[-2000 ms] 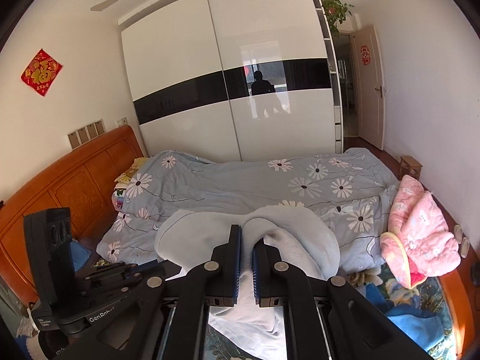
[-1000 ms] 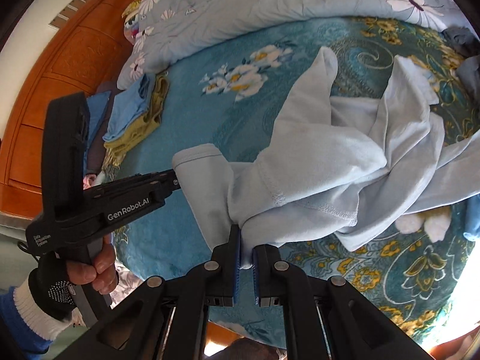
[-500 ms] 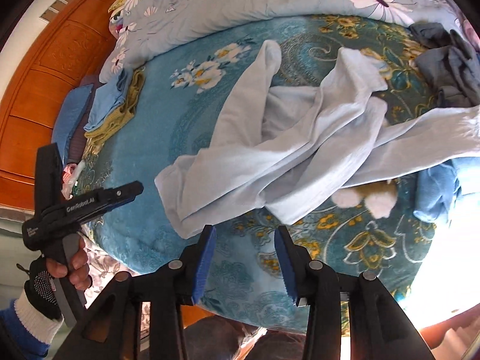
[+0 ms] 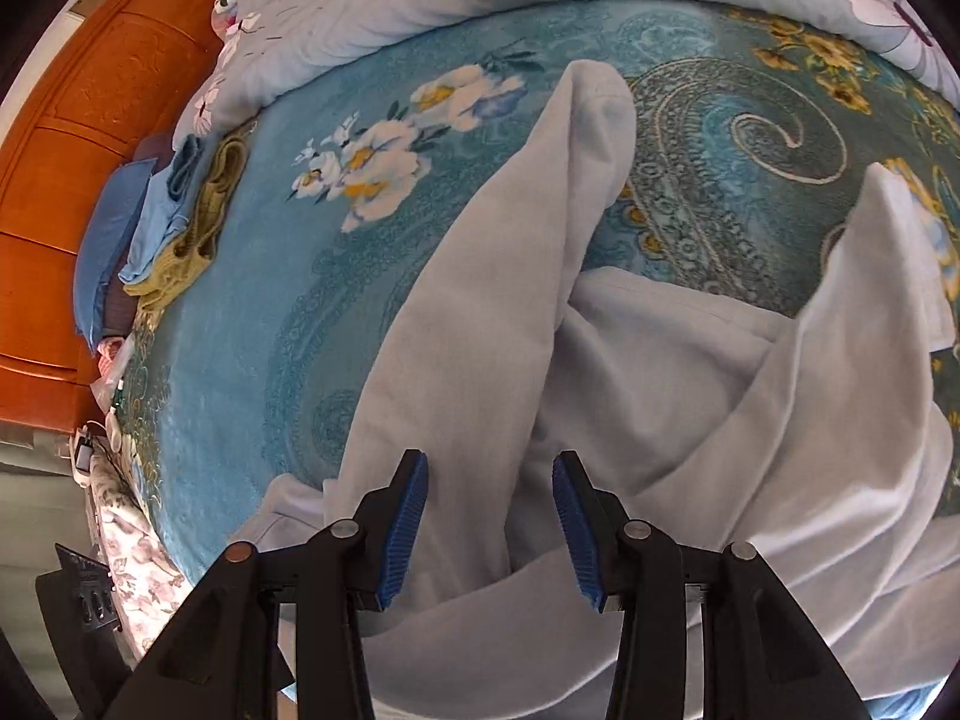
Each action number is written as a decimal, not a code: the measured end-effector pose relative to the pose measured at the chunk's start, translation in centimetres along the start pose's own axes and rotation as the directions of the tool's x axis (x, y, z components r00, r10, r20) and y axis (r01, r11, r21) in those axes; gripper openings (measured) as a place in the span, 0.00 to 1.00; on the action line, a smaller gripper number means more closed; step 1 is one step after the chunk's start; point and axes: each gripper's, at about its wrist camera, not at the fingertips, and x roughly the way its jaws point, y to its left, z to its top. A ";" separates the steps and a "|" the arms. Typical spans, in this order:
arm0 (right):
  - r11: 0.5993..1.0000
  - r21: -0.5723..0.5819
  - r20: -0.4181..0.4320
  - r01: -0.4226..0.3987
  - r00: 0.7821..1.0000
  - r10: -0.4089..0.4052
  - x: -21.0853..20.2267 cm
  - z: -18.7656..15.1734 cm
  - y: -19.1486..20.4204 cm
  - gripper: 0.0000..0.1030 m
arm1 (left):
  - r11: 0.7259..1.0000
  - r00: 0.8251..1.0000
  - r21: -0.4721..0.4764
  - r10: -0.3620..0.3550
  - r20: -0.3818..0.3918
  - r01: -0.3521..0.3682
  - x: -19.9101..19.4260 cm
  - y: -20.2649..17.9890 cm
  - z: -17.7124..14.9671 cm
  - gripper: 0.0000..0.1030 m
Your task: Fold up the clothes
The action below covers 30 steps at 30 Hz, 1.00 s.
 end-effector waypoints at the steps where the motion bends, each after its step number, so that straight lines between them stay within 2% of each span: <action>1: 1.000 -0.003 -0.004 -0.012 1.000 0.012 0.3 0.1 0.1 0.46 | 1.000 1.000 -0.014 -0.010 0.003 0.010 0.0 0.0 0.1 0.62; 3: 0.999 -0.006 -0.013 -0.038 0.999 0.038 0.7 0.1 0.2 0.45 | 0.999 1.000 -0.041 -0.029 0.009 0.030 0.1 0.1 0.4 0.61; 4: 0.999 -0.011 -0.012 -0.044 0.999 0.044 0.8 0.1 0.3 0.41 | 0.998 0.999 -0.055 -0.039 0.012 0.040 0.1 0.1 0.5 0.61; 5: 0.999 -0.015 -0.011 -0.049 0.999 0.049 0.7 0.2 0.5 0.31 | 0.997 0.999 -0.068 -0.043 0.014 0.043 0.1 0.0 0.6 0.61; 6: 0.998 -0.018 -0.008 -0.053 0.999 0.053 0.6 0.4 0.6 0.26 | 0.995 0.998 -0.080 -0.051 0.019 0.053 0.0 -0.2 0.7 0.61; 8: 0.998 -0.024 -0.002 -0.061 0.998 0.061 0.3 0.7 0.8 0.07 | 0.993 0.997 -0.096 -0.071 0.036 0.074 -0.4 -0.6 1.0 0.53; 10: 0.997 -0.034 0.007 -0.070 0.998 0.070 -0.3 1.2 1.1 0.05 | 0.995 0.998 -0.086 -0.053 0.038 0.056 -0.5 -1.5 1.3 0.24; 12: 0.996 -0.048 0.029 -0.072 0.997 0.074 -1.4 1.7 1.5 0.05 | 0.996 0.997 -0.072 -0.055 0.046 0.058 -0.7 -2.4 1.7 0.09; 16: 0.997 -0.052 0.115 -0.057 0.991 0.063 -5.2 3.1 1.8 0.04 | 0.997 0.992 -0.004 -0.076 0.099 0.077 -2.7 -4.5 3.2 0.06; 19: 0.999 -0.019 0.214 -0.029 0.976 0.033 -9.5 3.9 1.1 0.04 | 0.990 0.982 0.088 -0.125 0.139 0.113 -5.2 -6.5 5.1 0.05; 22: 1.000 0.006 0.321 0.016 0.947 -0.017 -14.7 5.1 1.0 0.04 | 0.962 0.967 0.227 -0.189 0.170 0.148 -8.6 -9.1 7.6 0.05; 24: 0.999 0.025 0.398 0.043 0.916 -0.049 -18.6 5.6 1.3 0.04 | 0.931 0.956 0.326 -0.231 0.180 0.163 -11.1 -11.2 9.2 0.05; 27: 0.995 0.054 0.511 0.088 0.853 -0.103 -24.4 6.1 2.7 0.04 | 0.865 0.935 0.464 -0.305 0.180 0.193 -15.0 -15.4 11.1 0.05; 30: 0.988 0.094 0.615 0.123 0.773 -0.154 -30.3 6.4 4.3 0.04 | 0.782 0.912 0.587 -0.374 0.171 0.211 -19.0 -20.1 12.5 0.05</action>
